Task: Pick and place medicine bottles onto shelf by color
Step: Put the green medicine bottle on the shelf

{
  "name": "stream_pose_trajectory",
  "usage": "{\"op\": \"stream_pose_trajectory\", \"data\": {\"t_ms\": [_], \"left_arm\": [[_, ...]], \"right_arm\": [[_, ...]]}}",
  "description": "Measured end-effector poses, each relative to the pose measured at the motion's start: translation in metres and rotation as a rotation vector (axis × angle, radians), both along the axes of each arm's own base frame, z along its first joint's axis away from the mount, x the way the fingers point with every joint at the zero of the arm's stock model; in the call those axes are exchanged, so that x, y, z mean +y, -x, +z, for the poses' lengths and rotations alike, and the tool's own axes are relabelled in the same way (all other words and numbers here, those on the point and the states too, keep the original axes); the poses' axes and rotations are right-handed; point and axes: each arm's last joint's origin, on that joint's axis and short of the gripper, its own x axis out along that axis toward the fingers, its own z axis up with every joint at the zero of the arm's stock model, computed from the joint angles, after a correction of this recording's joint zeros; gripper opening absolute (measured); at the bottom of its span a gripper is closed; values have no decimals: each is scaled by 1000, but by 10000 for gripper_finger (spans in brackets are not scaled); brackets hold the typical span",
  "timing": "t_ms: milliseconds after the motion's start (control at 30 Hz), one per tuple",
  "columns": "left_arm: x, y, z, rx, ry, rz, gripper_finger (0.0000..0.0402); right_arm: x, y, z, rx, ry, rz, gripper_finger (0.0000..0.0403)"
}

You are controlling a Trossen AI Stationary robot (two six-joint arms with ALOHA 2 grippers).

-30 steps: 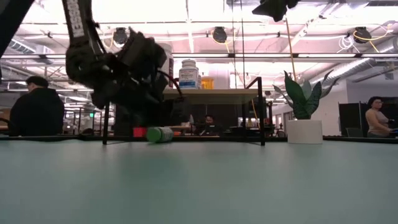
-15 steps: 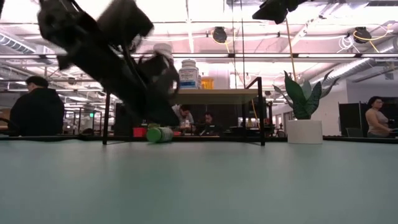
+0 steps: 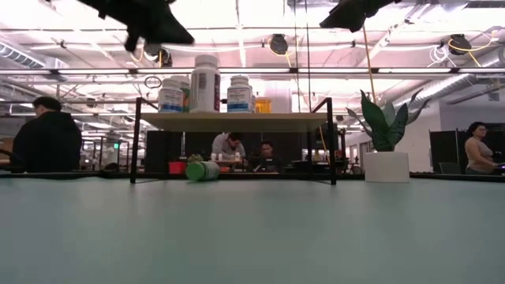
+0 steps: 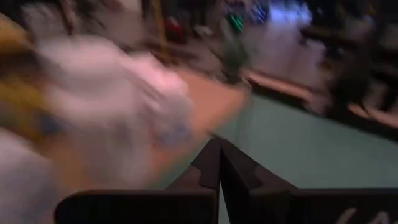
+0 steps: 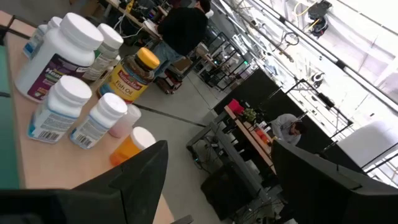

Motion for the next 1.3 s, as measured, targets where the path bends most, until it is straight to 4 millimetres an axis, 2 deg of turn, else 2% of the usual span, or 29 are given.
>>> {"op": "stream_pose_trajectory", "data": {"t_ms": [100,200,367,467,667,967,1200,1300], "left_arm": [[29,24,29,-85,-67,88,3],[57,50,48,-153,-114,194,3],[100,80,64,-208,-223,324,1],[129,91,65,-220,-253,387,1],[202,98,57,-238,-100,374,0],[319,106,73,-195,208,297,0],[398,109,62,-148,406,308,0],[426,108,49,-152,486,262,0]], "right_arm": [[0,0,-1,7,-10,0,281],[0,0,-2,8,-10,0,281],[0,0,-1,6,-10,1,281],[0,0,0,-10,-9,1,281],[0,0,1,-23,-14,1,281],[0,0,0,-43,-41,1,281],[0,0,0,-63,-59,1,281],[0,0,-1,-52,-60,1,281]]}}
